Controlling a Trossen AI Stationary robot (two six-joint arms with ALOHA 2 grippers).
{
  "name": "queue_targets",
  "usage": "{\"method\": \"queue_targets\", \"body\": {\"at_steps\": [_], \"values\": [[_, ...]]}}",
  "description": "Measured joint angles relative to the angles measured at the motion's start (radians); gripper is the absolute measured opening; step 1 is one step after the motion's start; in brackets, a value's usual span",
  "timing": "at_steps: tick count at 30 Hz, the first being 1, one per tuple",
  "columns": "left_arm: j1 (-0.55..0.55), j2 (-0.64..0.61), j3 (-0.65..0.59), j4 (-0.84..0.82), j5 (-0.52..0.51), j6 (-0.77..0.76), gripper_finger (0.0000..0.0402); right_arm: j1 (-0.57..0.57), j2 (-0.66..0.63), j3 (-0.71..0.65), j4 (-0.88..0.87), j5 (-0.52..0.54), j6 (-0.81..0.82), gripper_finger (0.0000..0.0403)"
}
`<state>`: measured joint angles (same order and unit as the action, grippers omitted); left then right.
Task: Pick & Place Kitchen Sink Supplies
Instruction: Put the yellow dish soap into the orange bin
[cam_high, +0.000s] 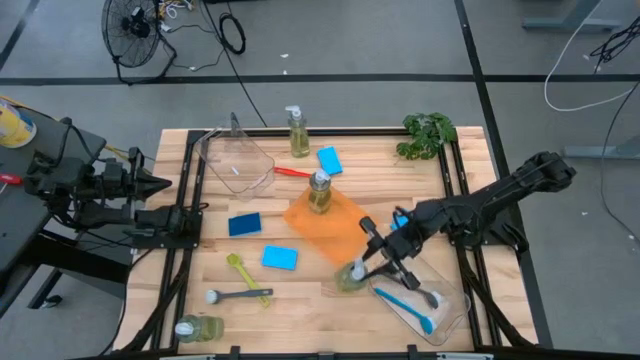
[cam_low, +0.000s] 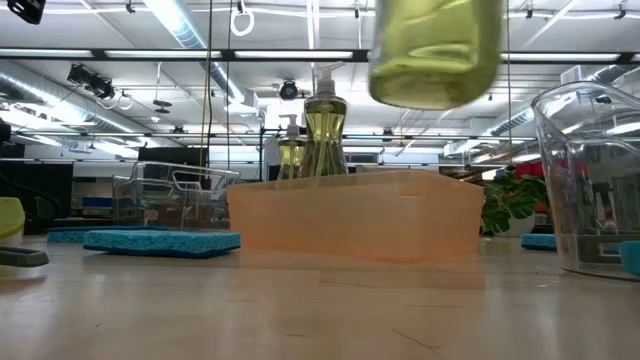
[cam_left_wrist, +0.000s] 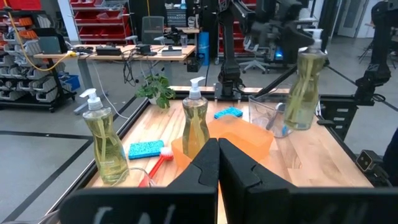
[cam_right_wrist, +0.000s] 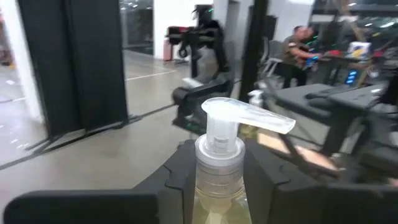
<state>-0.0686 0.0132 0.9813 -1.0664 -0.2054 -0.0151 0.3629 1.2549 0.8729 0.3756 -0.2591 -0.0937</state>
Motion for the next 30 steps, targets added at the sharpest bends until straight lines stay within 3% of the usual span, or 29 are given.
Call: {"method": "queue_targets", "body": {"at_steps": [19, 30], "values": [[0.0, 0.0, 0.0, 0.0, 0.0, 0.0, 0.0003, -0.216, -0.112, 0.031, -0.131, 0.052, -0.049, 0.0094], [0.0, 0.0, 0.0, 0.0, 0.0, 0.0, 0.0003, -0.263, -0.118, 0.007, -0.126, 0.06, -0.065, 0.0094]]}}
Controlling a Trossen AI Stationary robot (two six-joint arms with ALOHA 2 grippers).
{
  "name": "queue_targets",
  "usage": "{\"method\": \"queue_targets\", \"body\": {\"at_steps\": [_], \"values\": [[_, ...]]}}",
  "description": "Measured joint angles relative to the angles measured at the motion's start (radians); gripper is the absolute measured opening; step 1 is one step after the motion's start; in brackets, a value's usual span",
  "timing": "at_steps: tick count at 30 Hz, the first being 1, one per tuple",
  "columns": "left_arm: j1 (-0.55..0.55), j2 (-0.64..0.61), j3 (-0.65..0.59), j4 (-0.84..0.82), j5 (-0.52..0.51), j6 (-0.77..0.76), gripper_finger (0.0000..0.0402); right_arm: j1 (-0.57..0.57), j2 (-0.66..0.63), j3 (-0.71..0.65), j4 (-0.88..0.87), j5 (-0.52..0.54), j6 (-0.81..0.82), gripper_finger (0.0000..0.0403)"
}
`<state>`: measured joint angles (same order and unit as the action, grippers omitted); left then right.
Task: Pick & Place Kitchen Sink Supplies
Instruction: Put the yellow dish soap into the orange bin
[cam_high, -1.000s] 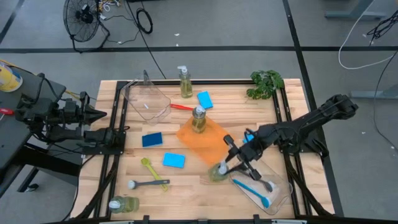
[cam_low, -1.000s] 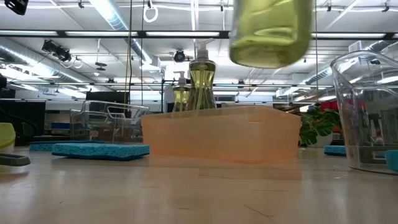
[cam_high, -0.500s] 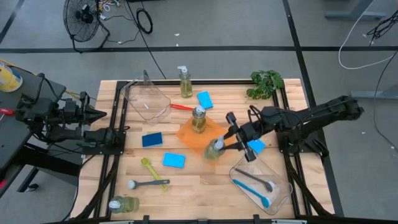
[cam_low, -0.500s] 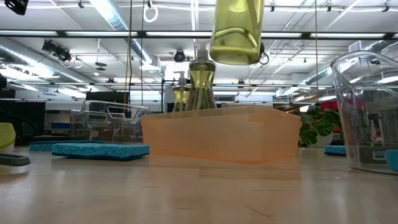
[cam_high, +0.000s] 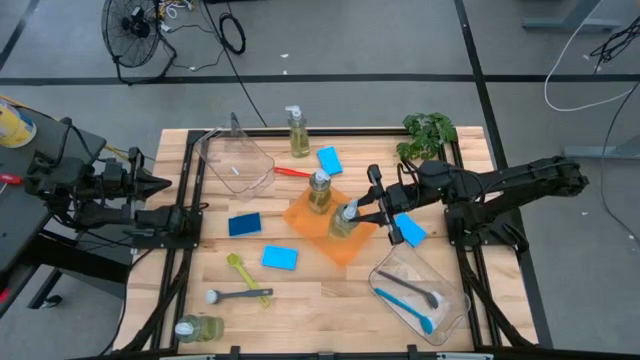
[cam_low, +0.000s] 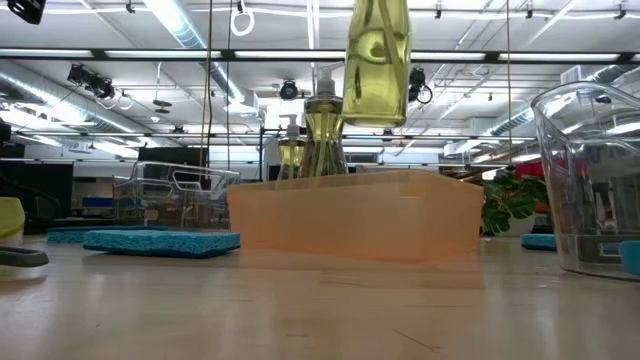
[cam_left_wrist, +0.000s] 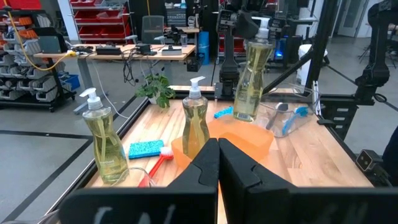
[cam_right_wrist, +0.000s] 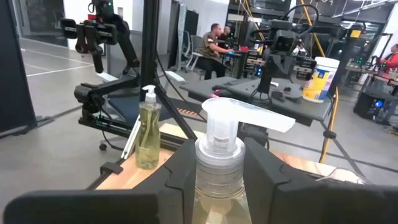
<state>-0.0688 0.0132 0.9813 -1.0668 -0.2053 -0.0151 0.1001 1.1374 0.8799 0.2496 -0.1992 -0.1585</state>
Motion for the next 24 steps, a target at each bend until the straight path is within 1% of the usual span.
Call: {"method": "queue_targets", "body": {"at_steps": [6, 11, 24], "values": [[0.0, 0.0, 0.0, 0.0, 0.0, 0.0, 0.0003, 0.0, 0.001, -0.056, 0.03, 0.001, 0.012, 0.0094], [0.0, 0.0, 0.0, 0.0, 0.0, 0.0, 0.0003, -0.002, 0.001, -0.112, 0.104, 0.033, 0.019, 0.0094], [0.0, 0.0, 0.0, 0.0, 0.0, 0.0, 0.0003, -0.002, 0.002, -0.122, 0.118, 0.035, 0.019, 0.0094]]}}
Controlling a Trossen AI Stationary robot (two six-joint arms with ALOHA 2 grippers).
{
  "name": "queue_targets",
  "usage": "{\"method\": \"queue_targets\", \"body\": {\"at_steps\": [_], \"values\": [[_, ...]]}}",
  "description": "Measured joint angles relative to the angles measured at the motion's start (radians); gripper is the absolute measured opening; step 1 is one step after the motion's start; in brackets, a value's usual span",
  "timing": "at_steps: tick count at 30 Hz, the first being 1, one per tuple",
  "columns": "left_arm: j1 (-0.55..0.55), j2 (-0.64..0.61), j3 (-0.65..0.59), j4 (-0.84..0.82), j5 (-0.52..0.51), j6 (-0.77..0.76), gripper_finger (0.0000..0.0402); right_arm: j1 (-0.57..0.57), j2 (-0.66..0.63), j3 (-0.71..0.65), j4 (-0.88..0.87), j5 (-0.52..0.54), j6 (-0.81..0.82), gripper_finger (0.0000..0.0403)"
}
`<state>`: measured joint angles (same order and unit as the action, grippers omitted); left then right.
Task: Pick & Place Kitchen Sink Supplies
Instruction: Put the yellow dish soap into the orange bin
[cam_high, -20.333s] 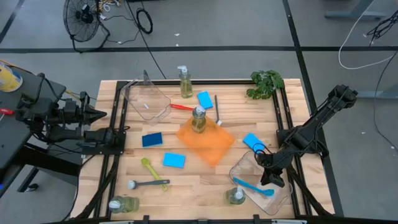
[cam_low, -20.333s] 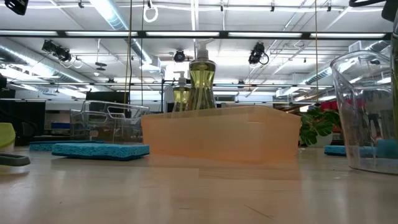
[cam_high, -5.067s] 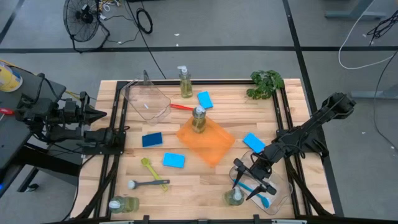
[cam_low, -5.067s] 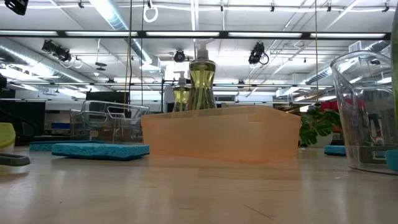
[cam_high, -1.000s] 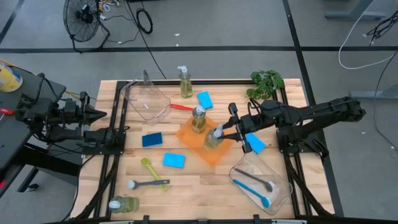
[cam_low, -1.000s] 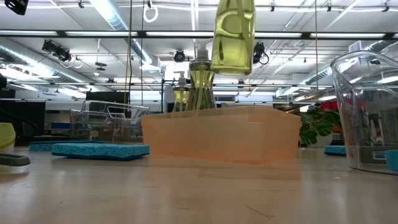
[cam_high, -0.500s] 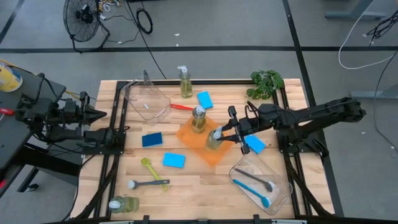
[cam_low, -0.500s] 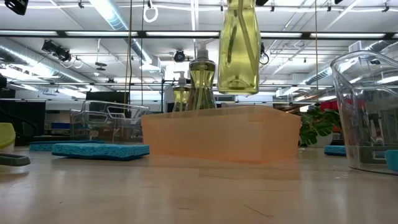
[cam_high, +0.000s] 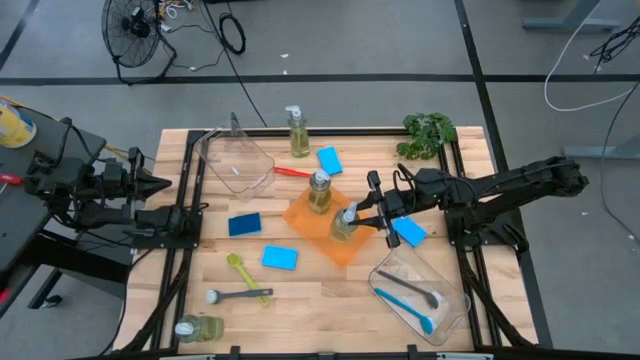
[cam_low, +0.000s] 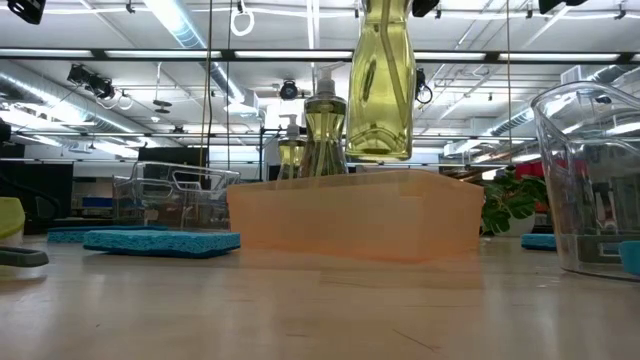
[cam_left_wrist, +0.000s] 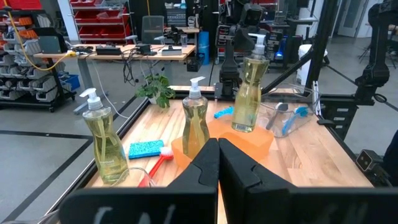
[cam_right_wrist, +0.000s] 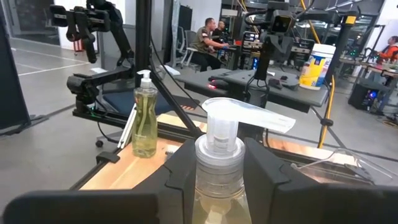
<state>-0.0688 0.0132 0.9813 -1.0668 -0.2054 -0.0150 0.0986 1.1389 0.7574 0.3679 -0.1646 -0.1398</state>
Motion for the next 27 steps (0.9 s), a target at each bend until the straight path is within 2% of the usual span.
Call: {"method": "queue_targets", "body": {"at_steps": [19, 27], "values": [[0.0, 0.0, 0.0, 0.0, 0.0, 0.0, 0.0003, 0.0, 0.109, -0.002, 0.014, 0.0, 0.029, 0.0094], [0.0, 0.0, 0.0, 0.0, 0.0, 0.0, 0.0003, 0.0, 0.115, -0.1, 0.123, 0.0, 0.082, 0.0094]]}}
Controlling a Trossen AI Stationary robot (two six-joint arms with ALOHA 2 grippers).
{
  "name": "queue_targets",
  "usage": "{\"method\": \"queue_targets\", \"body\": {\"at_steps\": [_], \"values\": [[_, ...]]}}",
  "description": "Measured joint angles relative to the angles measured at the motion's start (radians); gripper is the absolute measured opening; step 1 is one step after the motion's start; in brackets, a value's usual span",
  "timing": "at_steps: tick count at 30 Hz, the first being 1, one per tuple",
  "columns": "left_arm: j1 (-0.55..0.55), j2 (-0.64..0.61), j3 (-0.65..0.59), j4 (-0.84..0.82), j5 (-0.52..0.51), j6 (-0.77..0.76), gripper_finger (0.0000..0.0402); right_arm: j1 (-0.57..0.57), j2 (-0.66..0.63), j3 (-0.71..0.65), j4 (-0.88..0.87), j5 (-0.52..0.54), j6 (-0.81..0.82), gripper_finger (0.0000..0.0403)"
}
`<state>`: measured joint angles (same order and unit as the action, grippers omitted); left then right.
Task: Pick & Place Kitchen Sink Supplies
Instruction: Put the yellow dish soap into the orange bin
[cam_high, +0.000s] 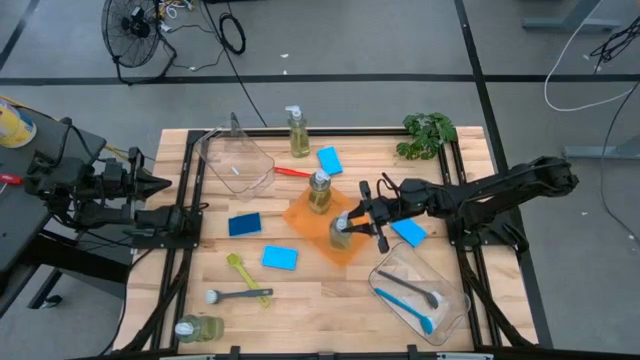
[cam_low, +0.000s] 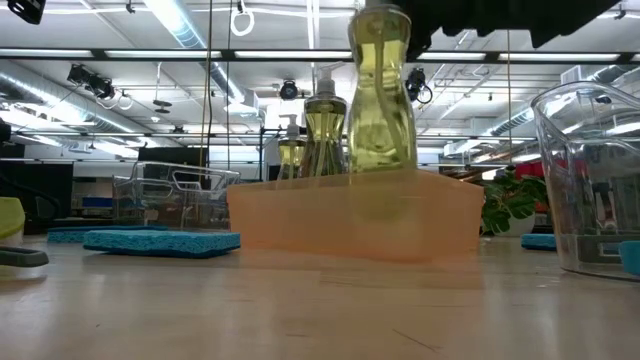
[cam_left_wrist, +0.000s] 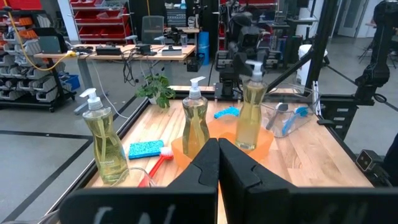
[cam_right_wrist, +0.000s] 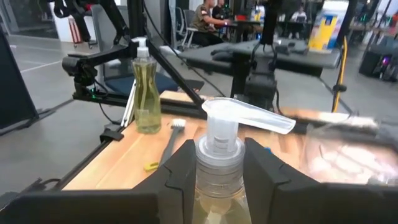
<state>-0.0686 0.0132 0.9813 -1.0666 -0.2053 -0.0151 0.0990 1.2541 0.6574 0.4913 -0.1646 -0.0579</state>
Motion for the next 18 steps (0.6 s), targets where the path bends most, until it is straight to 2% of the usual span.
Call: {"method": "queue_targets", "body": {"at_steps": [11, 18], "values": [[0.0, 0.0, 0.0, 0.0, 0.0, 0.0, 0.0003, 0.003, -0.001, -0.093, 0.113, 0.027, 0.018, 0.0094], [0.0, 0.0, 0.0, 0.0, 0.0, 0.0, 0.0003, 0.003, -0.001, -0.098, 0.158, 0.026, 0.024, 0.0094]]}}
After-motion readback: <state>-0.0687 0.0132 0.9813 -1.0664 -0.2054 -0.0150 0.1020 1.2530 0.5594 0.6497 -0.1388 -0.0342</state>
